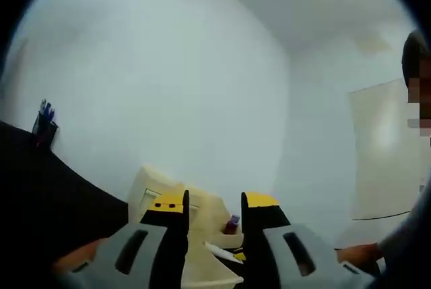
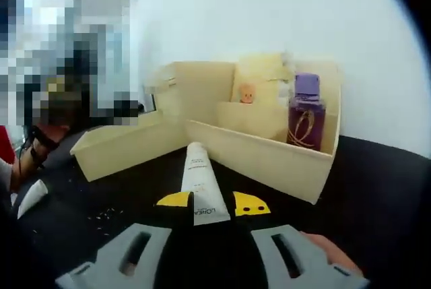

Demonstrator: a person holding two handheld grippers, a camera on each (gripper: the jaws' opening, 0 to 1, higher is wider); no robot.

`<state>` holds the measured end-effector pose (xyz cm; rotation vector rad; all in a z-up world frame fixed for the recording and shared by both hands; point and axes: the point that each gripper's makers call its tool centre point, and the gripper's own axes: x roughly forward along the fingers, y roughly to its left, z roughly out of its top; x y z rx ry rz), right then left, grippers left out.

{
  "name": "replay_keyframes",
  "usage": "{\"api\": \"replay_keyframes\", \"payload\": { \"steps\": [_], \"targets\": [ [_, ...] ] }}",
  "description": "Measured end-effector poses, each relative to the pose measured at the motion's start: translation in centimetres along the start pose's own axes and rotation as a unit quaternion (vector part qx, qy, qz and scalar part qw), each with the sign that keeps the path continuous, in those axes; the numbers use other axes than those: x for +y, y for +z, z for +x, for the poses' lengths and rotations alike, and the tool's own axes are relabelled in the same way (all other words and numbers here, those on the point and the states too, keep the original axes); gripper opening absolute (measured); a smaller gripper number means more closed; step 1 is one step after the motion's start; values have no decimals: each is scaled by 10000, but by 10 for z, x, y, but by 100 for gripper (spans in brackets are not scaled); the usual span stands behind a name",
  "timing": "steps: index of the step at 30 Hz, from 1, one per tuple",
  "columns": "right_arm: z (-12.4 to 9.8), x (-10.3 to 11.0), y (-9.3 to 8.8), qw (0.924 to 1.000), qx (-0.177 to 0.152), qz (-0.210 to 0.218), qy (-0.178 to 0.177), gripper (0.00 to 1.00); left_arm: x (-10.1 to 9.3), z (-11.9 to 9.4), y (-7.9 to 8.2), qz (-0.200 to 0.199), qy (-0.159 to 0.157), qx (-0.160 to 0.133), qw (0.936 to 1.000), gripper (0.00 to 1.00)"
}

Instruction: Open the drawer, pick up the cosmetic bottles from the table one by one, place them into the drawer, release the gripper, close the drawer, and move the gripper away

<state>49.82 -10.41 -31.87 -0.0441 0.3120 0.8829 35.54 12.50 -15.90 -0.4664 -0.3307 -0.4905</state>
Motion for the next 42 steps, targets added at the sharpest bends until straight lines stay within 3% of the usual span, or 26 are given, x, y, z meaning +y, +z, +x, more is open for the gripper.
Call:
{"api": "replay_keyframes", "payload": {
  "steps": [6, 9, 10, 14, 15, 16, 19, 22, 26, 30, 35, 42],
  "targets": [
    [3, 3, -1, 9997, 108, 213, -7, 18, 6, -1, -2, -8, 113, 27, 9999, 32],
    [1, 7, 2, 9988, 110, -458, -113, 14, 8, -1, 1, -54, 127, -26, 9999, 32],
    [1, 3, 0, 9990, 285, -131, -320, 14, 8, -2, 1, -66, 134, -37, 9999, 31],
    [3, -1, -9, 9947, 584, 807, -236, 30, 8, -2, 3, -62, 155, -61, 9998, 30],
    [2, -5, -4, 9977, 395, 506, -237, 29, 8, -2, 3, -51, 152, -64, 9999, 30],
    [3, -4, -4, 9976, 397, 514, -251, 28, 8, -2, 3, -39, 155, -64, 9999, 30],
    [3, -2, -2, 9986, 356, -276, -285, 28, 7, -1, 2, 14, 154, -53, 9999, 30],
    [1, 3, -2, 9971, 392, -608, -250, 28, 6, -1, 1, 52, 143, -26, 9999, 30],
    [-1, 7, -1, 9967, 441, -648, -203, 26, 6, -1, 3, 93, 145, -56, 9998, 29],
    [-5, 8, 5, 9978, 336, -547, -165, 14, 8, -1, 4, 71, 173, -70, 9998, 29],
    [-6, 14, 4, 9973, 365, -640, -55, 7, 9, -2, 5, 79, 188, -80, 9998, 28],
    [-3, 39, 15, 9990, 190, -227, 345, 8, 10, -2, 5, 66, 203, -75, 9997, 28]
  ]
}}
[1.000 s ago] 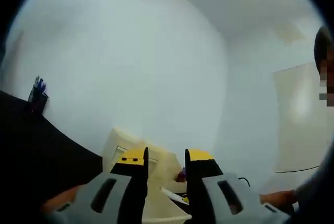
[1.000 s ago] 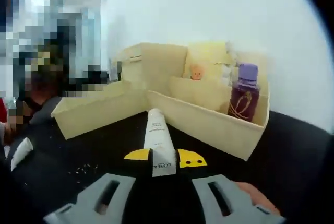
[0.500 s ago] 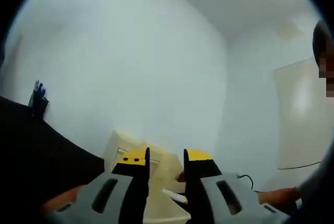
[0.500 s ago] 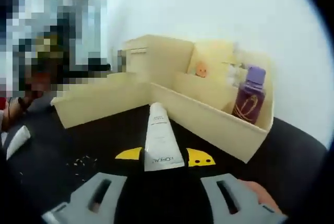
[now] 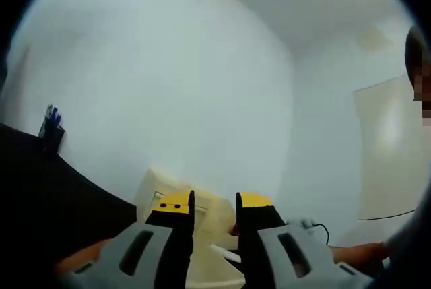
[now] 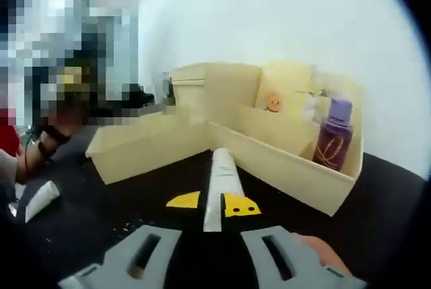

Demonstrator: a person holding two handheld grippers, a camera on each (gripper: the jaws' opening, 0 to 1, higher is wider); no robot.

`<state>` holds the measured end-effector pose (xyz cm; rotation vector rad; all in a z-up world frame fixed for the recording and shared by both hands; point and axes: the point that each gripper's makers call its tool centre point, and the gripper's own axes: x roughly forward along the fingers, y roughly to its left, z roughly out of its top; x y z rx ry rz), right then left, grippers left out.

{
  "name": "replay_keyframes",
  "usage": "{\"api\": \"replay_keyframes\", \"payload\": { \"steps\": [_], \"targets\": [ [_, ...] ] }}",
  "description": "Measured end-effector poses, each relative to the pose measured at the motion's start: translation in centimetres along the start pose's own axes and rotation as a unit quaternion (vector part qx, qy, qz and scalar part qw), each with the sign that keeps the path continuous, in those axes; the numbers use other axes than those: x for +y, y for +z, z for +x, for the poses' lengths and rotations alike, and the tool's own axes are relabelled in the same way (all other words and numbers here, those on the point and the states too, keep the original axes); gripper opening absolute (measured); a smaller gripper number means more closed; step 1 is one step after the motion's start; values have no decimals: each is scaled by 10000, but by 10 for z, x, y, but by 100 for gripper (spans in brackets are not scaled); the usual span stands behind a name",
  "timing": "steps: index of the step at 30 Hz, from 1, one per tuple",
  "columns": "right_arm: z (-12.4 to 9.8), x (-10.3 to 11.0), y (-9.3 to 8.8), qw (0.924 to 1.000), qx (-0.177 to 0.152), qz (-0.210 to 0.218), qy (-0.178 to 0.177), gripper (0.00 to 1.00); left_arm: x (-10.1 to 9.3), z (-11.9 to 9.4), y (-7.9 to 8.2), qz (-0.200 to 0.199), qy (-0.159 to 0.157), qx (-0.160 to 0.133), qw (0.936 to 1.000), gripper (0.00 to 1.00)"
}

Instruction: Open the drawer, pick up the cosmetic bottles from the table one by one, place them into the drawer, release the gripper, close the drawer, and move the gripper away

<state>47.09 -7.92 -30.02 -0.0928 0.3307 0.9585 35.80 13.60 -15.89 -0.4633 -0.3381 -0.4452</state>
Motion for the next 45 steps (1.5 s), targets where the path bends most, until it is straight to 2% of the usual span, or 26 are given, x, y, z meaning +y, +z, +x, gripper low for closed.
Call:
{"api": "replay_keyframes", "payload": {
  "steps": [2, 3, 7, 9, 12, 13, 16, 19, 22, 24, 26, 28, 30, 33, 34, 36, 38, 40, 42, 45],
  "targets": [
    [0, -2, -2, 9997, 109, -211, -114, 9, 0, 0, 0, 6, -2, 7, 10000, 28],
    [0, -8, 0, 9991, 73, -283, -298, 10, 0, 0, 0, 9, 0, 12, 10000, 28],
    [-5, -32, -13, 9974, 313, -202, -622, 13, -1, 0, 1, 13, -7, 2, 10000, 28],
    [-8, -40, -19, 9973, 351, -4, -638, 13, -1, 0, 1, 13, -17, -5, 10000, 28],
    [-4, -35, -29, 9971, 436, 483, -394, 18, -2, 0, 2, 18, -24, -15, 10000, 28],
    [-3, -35, -26, 9973, 307, 552, -386, 18, -2, 0, 2, 20, -27, -17, 10000, 28],
    [2, -35, -24, 9971, 275, 640, -311, 18, -2, -1, 2, 28, -20, -26, 10000, 28],
    [8, -26, -22, 9982, 266, 492, -193, 17, -2, -1, 3, 34, -8, -33, 10000, 27],
    [9, -22, -17, 9995, 168, 7, -265, 11, -1, -1, 3, 44, 0, -39, 10000, 27],
    [9, -16, -16, 9995, 203, -113, -231, 7, -1, -1, 3, 40, -3, -44, 10000, 27],
    [8, -12, -10, 9997, 130, -30, -201, 1, -1, -1, 3, 46, -3, -46, 10000, 27],
    [10, -5, -5, 9998, 36, 163, -101, 0, -2, -2, 3, 52, -5, -50, 10000, 27],
    [12, 1, -7, 9994, 132, 326, -38, 0, -2, -2, 3, 60, 1, -49, 10000, 27],
    [11, 0, -8, 9990, 166, 384, -124, 18, -2, -2, 4, 65, 6, -64, 10000, 27],
    [9, -3, -9, 9981, 197, 555, -201, 20, -2, -2, 4, 61, 6, -70, 10000, 27],
    [8, -8, -9, 9976, 173, 631, -241, 28, -2, -2, 5, 44, -6, -87, 10000, 27],
    [13, -9, -11, 9986, 465, 235, -85, 30, -3, -2, 5, 53, -17, -96, 9999, 27],
    [22, -10, 1, 9984, 507, 204, -126, 27, -4, -2, 3, 66, -24, -61, 10000, 27],
    [31, -10, 5, 9942, 996, 337, -205, 26, -4, -1, 1, 109, -23, -28, 9999, 27],
    [45, -11, 18, 9864, 1588, -90, -406, 29, -4, -1, 1, 169, -18, -5, 9999, 27]
  ]
}}
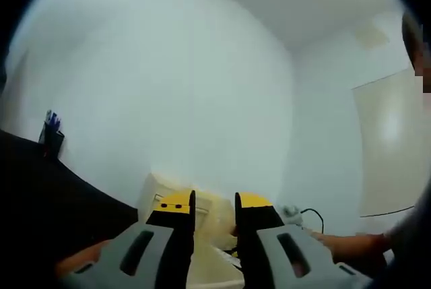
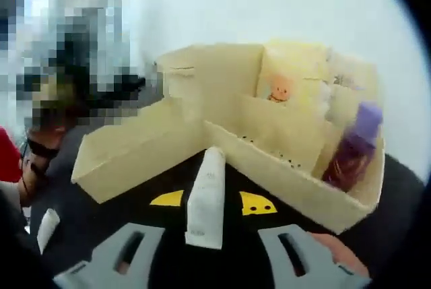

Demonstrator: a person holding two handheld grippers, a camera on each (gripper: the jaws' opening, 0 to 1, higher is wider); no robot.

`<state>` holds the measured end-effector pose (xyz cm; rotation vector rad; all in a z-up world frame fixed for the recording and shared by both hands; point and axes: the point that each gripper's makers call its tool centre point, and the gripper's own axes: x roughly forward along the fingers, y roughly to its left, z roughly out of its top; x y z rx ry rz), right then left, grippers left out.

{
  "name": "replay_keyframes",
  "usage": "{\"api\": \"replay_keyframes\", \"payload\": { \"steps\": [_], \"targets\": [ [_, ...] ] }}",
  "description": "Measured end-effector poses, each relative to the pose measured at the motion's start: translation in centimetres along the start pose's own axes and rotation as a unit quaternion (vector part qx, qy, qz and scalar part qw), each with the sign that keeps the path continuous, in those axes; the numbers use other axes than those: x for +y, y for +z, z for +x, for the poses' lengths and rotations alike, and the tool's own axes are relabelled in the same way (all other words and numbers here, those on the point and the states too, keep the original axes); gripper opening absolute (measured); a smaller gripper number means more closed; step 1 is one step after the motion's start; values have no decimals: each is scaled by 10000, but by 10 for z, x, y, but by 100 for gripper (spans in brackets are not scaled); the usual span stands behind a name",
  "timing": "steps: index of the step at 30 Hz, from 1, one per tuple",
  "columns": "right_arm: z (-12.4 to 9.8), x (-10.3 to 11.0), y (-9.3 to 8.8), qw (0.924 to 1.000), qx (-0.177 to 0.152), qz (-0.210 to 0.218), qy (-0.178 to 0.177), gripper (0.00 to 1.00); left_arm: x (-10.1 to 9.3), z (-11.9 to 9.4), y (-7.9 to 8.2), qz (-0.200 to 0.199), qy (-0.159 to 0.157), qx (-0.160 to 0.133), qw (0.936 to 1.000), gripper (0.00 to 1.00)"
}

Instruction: Open the drawer, pick up the cosmetic bottles from the table one by one, place them into the drawer, release the gripper, close the drawer, and move the gripper away

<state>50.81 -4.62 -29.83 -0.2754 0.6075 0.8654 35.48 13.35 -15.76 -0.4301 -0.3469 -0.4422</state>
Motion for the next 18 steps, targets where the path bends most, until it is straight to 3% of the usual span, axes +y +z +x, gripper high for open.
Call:
{"api": "replay_keyframes", "payload": {
  "steps": [5, 8, 11, 18],
  "targets": [
    [14, 4, -9, 9942, 1007, -373, -95, 29, 0, -1, 0, 62, -10, 1, 10000, 27],
    [24, -6, -15, 9891, 1384, -374, -325, 27, 1, -2, 2, 46, -14, -13, 10000, 27],
    [29, -3, -24, 9867, 1613, -44, -187, 27, 2, -3, 4, 22, -7, -54, 10000, 27],
    [24, -3, -25, 9880, 1507, -148, -286, 21, 2, -4, 7, -11, -27, -99, 9999, 27]
  ]
}}
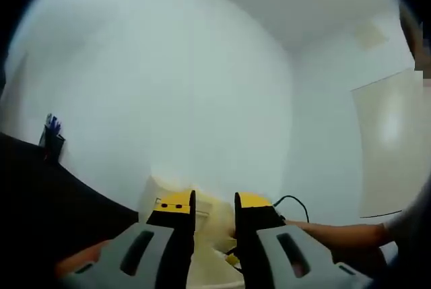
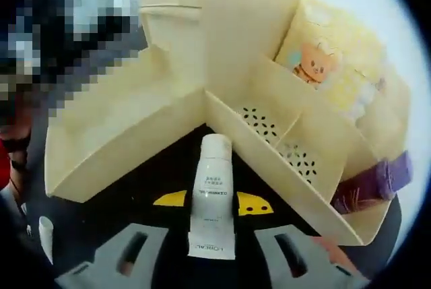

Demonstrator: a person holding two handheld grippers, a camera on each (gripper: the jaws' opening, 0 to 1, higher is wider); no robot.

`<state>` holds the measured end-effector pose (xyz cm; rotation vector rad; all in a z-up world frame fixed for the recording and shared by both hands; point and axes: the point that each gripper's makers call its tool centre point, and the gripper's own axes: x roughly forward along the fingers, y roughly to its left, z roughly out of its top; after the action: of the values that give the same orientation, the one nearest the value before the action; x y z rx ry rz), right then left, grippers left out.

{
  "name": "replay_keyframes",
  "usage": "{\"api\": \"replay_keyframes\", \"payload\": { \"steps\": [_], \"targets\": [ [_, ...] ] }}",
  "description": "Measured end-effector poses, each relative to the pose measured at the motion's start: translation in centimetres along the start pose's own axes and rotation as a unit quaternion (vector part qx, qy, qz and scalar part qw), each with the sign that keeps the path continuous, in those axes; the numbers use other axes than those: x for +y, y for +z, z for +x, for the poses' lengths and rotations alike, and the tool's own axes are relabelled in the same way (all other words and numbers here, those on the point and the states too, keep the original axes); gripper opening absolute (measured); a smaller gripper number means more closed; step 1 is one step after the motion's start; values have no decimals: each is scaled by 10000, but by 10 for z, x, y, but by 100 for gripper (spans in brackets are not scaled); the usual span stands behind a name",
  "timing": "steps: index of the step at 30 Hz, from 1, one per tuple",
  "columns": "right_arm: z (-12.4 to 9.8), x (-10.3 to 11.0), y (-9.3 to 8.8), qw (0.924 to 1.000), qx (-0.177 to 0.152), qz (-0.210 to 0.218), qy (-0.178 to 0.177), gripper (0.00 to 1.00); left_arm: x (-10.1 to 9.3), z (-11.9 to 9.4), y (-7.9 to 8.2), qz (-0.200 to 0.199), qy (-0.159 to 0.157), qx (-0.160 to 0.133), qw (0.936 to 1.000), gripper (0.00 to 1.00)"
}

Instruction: Open the drawer, pick up the cosmetic bottles from the table one by one, place them into the drawer, release the gripper, close the drawer, and move the gripper away

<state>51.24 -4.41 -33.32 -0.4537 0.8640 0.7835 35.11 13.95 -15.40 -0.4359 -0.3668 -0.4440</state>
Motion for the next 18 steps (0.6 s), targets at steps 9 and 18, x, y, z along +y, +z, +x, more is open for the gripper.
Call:
{"api": "replay_keyframes", "payload": {
  "steps": [9, 18],
  "targets": [
    [-34, 23, -10, 9997, 64, -73, 220, 20, 0, 1, -2, -49, -8, 16, 10000, 27],
    [-81, 107, -58, 9926, 390, -498, 1037, 20, -3, 3, -6, -27, -49, 96, 9999, 27]
  ]
}}
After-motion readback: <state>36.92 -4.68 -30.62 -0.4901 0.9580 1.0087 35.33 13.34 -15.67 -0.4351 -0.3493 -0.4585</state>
